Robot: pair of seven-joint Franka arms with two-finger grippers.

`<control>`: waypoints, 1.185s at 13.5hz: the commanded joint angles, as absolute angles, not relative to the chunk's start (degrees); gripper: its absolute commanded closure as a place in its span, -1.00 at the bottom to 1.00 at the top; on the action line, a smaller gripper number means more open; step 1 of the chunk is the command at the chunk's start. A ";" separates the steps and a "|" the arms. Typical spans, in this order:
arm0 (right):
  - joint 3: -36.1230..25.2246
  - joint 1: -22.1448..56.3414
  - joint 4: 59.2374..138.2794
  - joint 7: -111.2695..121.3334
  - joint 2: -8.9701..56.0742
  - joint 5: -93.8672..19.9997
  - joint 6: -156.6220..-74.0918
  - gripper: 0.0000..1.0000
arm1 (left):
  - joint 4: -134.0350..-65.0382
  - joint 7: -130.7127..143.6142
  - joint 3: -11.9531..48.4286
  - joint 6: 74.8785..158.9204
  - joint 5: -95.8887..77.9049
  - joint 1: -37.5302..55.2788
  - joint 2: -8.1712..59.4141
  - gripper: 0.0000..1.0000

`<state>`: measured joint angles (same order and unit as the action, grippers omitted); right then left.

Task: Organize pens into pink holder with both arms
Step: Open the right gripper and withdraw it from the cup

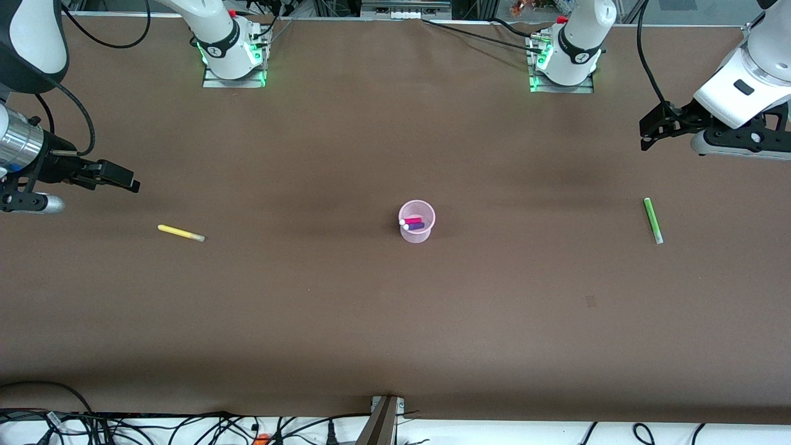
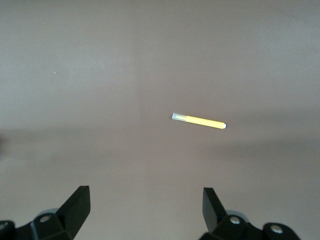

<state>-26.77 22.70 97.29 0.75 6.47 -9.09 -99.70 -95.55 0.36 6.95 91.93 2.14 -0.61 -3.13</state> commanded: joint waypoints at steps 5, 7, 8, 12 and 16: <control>-26.89 23.03 95.63 0.44 5.71 -6.15 -97.03 -0.99 | -93.69 1.32 7.12 90.53 3.52 -0.18 -2.29 -1.00; -26.98 22.94 95.54 0.53 5.63 -5.98 -96.86 -0.99 | -93.69 1.32 7.12 90.35 3.52 -0.18 -2.29 -1.00; -26.90 22.94 95.54 0.53 5.63 -5.98 -96.94 -0.99 | -93.69 1.32 7.12 90.09 3.52 -0.18 -2.29 -1.00; -25.15 20.49 95.54 0.53 5.63 -5.54 -96.86 -0.98 | -93.69 1.32 7.12 90.09 3.52 -0.18 -2.29 -1.00; -15.58 11.62 95.45 0.53 5.54 -4.49 -96.86 -0.98 | -93.60 1.32 7.03 90.09 3.43 -0.18 -2.20 -1.00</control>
<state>-20.62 16.51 95.95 0.73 6.38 -5.88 -97.89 -95.55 0.64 6.97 91.32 2.14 -0.61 -3.13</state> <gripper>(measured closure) 0.009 0.000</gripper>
